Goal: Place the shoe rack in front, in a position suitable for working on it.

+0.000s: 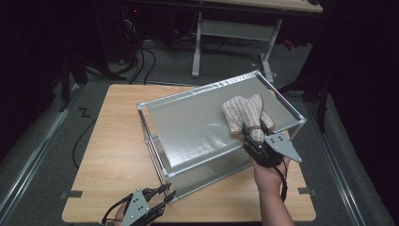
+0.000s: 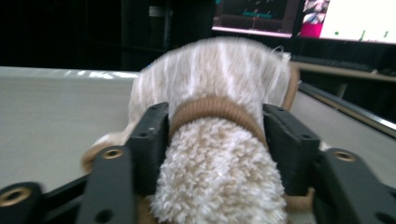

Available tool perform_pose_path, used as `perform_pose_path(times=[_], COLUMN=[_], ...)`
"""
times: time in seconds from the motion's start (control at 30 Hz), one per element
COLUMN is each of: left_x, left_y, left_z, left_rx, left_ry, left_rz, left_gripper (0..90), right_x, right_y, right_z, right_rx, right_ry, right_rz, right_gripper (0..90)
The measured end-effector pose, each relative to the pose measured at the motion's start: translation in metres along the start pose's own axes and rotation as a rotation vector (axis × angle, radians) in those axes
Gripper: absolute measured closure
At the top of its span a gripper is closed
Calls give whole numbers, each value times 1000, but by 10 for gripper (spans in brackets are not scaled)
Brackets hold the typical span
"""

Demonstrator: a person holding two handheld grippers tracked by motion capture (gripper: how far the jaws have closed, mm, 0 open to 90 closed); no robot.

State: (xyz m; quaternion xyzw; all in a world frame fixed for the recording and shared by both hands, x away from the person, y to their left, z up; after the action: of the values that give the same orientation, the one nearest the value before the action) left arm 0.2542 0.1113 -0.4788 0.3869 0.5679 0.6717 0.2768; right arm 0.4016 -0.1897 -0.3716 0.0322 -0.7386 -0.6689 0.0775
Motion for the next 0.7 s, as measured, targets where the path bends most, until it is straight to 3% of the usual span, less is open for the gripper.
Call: perform_pose_path(times=[0.17, 0.33, 0.47, 0.7], left_x=[-2, -3, -3, -4], left_y=[0, 0, 0, 0], left_z=[0, 0, 2, 2], left_rx=[10, 5, 17, 15], left_ry=[4, 14, 36, 34], left_rz=[-3, 2, 3, 4], left_gripper=[680, 702, 785, 790], right_x=[-5, -13, -16, -4], right_y=[5, 4, 1, 1], right_z=[-1, 1, 0, 19], right_rx=[-9, -3, -54, -33], right_ry=[-24, -30, 36, 71], right_rz=[-28, -5, 47, 31], right_gripper=[353, 510, 588, 593])
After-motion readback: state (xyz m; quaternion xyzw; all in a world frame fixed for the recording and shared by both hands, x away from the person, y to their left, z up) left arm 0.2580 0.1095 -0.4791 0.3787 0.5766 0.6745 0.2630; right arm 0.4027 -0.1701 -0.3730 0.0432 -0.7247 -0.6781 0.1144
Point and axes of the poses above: each handheld gripper's, and its own axes: x roughly backward along the jaws, y roughly out of its top, z roughly to its left, the point moved 5 cm from there along -x, roughly forward along the jaws, and after that the axes turned 10 degrees about -y, right-handed, at the moved point
